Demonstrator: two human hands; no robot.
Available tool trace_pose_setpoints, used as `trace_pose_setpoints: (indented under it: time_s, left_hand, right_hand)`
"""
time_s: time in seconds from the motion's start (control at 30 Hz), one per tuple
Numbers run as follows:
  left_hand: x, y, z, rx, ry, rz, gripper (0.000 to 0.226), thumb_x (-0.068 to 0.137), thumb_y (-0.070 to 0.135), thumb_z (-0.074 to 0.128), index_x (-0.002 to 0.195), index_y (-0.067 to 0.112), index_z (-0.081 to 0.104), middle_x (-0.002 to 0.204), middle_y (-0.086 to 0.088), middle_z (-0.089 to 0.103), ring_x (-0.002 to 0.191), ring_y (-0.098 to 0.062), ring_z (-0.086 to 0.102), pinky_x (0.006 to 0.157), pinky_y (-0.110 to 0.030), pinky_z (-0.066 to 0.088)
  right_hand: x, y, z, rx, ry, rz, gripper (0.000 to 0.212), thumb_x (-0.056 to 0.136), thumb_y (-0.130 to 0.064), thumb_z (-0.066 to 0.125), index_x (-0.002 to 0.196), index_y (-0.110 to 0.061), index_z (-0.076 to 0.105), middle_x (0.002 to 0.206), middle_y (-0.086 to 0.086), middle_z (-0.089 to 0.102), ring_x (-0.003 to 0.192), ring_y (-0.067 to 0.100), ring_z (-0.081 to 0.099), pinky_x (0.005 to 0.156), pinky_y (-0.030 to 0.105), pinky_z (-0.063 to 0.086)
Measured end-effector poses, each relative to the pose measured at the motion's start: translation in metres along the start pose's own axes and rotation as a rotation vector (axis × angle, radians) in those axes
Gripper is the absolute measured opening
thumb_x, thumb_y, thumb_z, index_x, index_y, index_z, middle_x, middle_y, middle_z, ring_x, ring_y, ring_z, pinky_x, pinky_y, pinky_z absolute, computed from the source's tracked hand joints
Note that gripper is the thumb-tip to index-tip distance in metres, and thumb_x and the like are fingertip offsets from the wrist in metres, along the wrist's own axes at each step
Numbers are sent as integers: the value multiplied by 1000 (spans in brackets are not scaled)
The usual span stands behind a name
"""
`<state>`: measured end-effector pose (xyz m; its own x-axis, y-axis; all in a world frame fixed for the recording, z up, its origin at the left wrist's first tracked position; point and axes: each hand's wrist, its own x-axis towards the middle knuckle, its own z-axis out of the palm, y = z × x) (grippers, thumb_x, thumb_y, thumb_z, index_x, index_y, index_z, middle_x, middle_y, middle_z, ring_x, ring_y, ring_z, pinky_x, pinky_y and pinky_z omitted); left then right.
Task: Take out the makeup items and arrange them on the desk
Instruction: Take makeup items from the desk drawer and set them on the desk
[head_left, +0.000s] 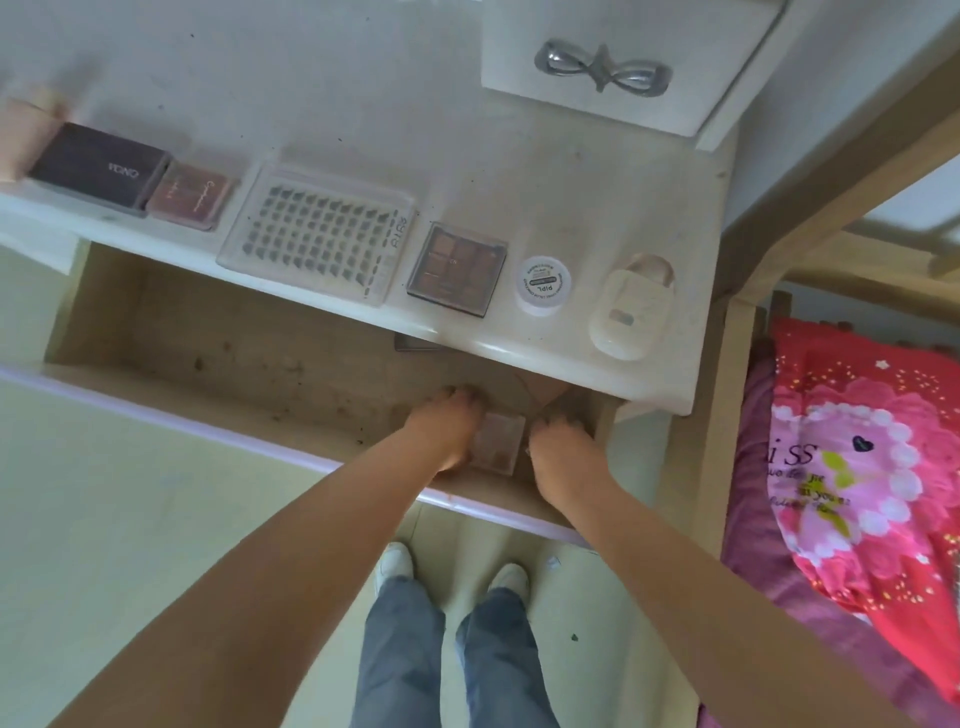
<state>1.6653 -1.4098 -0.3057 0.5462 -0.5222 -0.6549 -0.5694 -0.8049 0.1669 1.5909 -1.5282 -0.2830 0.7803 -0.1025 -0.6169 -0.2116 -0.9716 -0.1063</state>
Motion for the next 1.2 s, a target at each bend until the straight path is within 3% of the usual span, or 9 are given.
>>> trace_pose_setpoints:
  time_s: [0.17,0.3,0.47,0.63,0.7,0.8,0.9,1.07,1.2]
  left_hand:
    - [14,1,1,-39,4,-24,48,84,15,59,127,2,43,135,-16,31,121,-33,38,96,-39,39]
    - [6,-10,-3,-105,34,13,27,86,8,47,113,7,53,125,-15,44,110,-32,49,83,-35,43]
    - [-39,-43,-18,-239,84,158,18,88,24,54,100,10,56,101,-7,61,92,-22,54,70,-26,33]
    - [-81,-57,-69,-627,260,234,22,80,17,67,96,4,62,83,-8,64,73,-18,59,67,-18,44]
    - [-85,-56,-99,-754,355,256,22,78,15,69,98,11,61,80,-1,64,69,-3,61,65,-9,45]
    - [-76,-48,-142,-953,504,231,27,77,18,70,87,35,52,71,11,57,56,8,55,59,-4,44]
    - [-51,-31,-177,-995,605,216,26,79,19,68,90,31,47,67,9,56,56,2,54,47,-5,42]
    - [8,7,-207,-881,692,249,29,84,20,62,111,14,53,69,9,55,67,-11,53,69,-17,42]
    - [65,31,-216,-924,685,103,33,86,24,60,116,12,54,69,9,51,74,-12,50,70,-18,38]
  right_hand:
    - [22,-4,10,-46,13,93,35,94,-3,32,129,-3,36,129,21,41,112,33,50,83,38,45]
    - [20,-2,17,-46,74,73,38,88,-3,42,125,-3,34,124,21,44,107,34,51,79,39,47]
    - [-1,-2,0,190,86,20,56,75,-29,62,123,-10,40,119,12,46,106,30,49,84,32,43]
    - [-45,3,-53,516,392,-66,53,61,-11,74,111,-7,56,101,4,50,86,17,49,67,19,36]
    - [-57,6,-77,535,498,-95,51,58,-5,76,106,-3,59,94,4,50,79,16,49,63,14,35]
    - [-58,17,-109,539,650,-64,57,62,-3,75,114,-2,55,96,4,52,82,15,48,67,20,36]
    - [-38,42,-136,549,728,-6,58,66,-7,74,119,-5,51,98,-2,52,86,12,46,72,10,28]
    - [17,88,-169,458,728,48,22,72,-8,70,91,1,62,98,13,62,90,26,54,75,20,33]
    - [55,117,-180,342,680,15,16,74,-7,67,81,6,63,89,20,63,84,32,55,76,27,39]
